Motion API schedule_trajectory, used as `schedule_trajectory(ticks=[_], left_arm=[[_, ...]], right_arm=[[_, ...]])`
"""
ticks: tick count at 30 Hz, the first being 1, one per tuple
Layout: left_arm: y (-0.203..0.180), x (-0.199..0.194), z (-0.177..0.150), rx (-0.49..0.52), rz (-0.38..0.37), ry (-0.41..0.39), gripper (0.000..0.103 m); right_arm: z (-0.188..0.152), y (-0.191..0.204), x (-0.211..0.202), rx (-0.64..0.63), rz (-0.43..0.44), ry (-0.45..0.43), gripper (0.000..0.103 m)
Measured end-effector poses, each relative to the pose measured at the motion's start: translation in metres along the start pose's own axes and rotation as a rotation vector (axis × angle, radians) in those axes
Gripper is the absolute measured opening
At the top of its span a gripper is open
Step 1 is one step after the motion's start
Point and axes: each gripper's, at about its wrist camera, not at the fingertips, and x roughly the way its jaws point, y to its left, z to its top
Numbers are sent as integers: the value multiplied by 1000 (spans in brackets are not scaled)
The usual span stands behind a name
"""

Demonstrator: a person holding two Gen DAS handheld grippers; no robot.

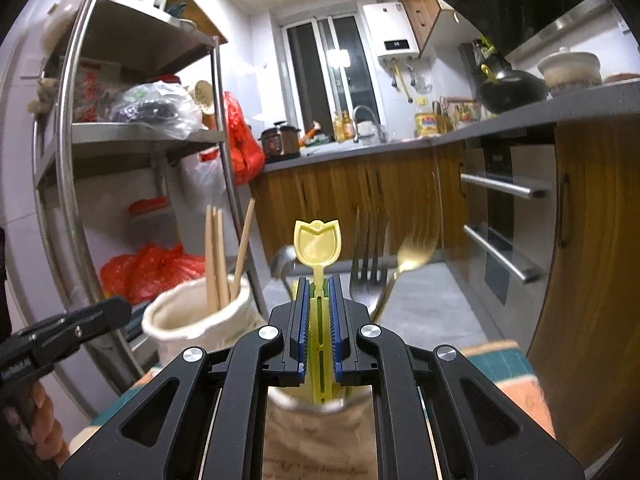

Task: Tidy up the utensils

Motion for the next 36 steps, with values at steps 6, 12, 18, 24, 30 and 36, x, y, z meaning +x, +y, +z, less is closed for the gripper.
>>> schedule_trajectory(ticks=[6,12,18,24,30,36], left_arm=[[2,-1,-6,-7,17,41,6],[0,-4,-9,-10,30,75,7],[-5,-14,-13,2,27,100,7],[-7,-24,-28,12,52,162,7],[-10,-22,-44,12,76,207,9],[-18,-26,-46,33,128,180,67]], right_arm=[[-9,-3,-3,10,-18,55,11],[-12,-4,-4,18,-22,86,15],[-13,-7,-23,39,-13,102,22],[-25,-17,-63,52,-34,157,23],[-41,-19,-81,1,-60,236,38],[-42,-4,-94,-114,-55,215,78]])
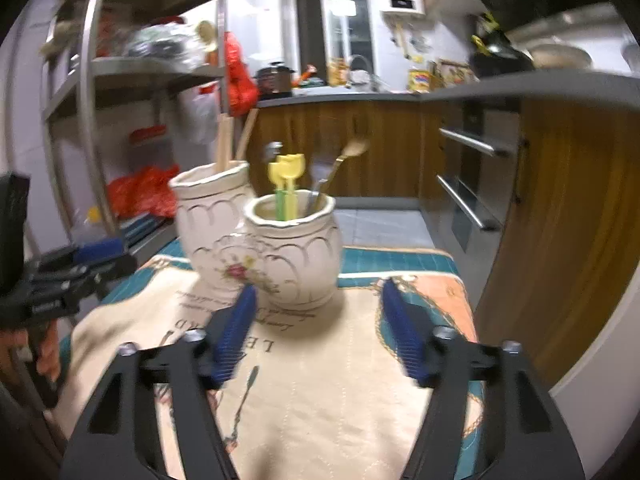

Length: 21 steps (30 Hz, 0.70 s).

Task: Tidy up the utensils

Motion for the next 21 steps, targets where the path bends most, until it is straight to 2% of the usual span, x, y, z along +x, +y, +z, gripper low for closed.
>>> schedule_trajectory(ticks=[4,6,11,21], left_arm=[[2,0,1,-2,34,-9,78],[4,-2,2,-5,51,-20,84],[5,-2,3,-2,86,-35,95],[3,1,3,13,101,-30,97]], right_arm=[[4,11,-2,-85,-4,-18,92],[8,13,-2,-104,0,-36,96],[9,10,2,-82,19,-33,98],[5,3,8,-36,56,-7,98]])
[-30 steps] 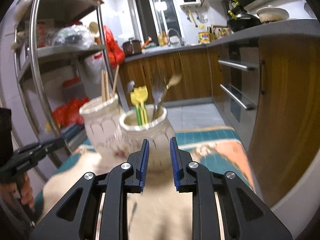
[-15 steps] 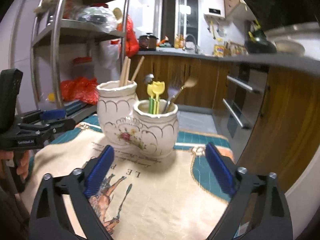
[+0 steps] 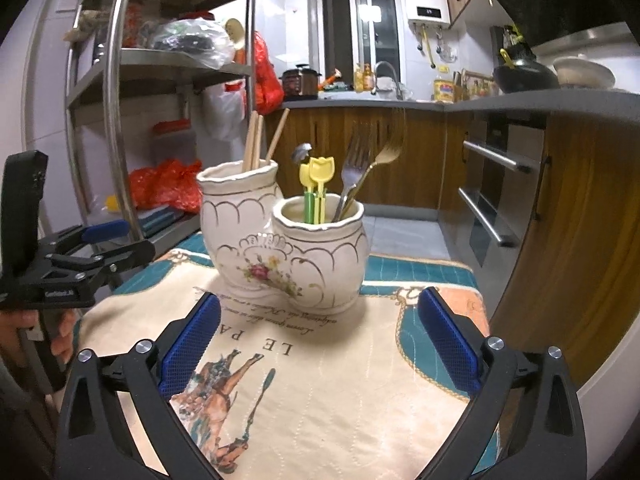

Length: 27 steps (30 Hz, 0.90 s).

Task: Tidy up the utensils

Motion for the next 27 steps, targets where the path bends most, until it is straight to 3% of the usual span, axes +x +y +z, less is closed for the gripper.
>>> schedule_trajectory(ticks=[9,27], left_arm=[[-2,2,0,7,-1,7,97],[-8,0,-1,35,19,-3,97]], right_arm=[[-2,4,-14,-13,-6,-72,98],[-1,3,-12,-9,-10,-60,98]])
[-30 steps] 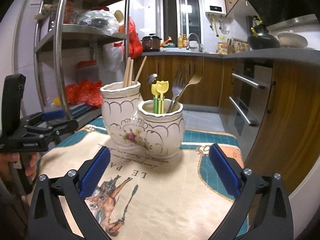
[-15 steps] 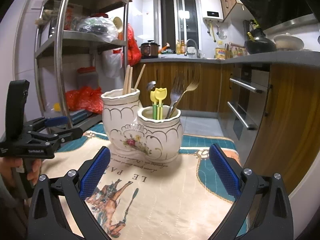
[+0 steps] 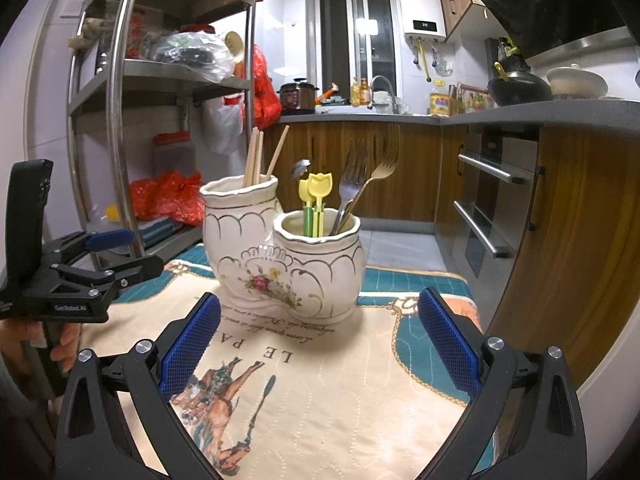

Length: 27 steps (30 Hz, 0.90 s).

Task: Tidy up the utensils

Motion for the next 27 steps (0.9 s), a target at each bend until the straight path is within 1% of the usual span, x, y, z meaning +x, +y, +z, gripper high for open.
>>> schedule_trajectory(ticks=[27], left_arm=[[3,-1,0,-9,8,3,97]], right_arm=[[0,-1,-1,2,-3,-4,98]])
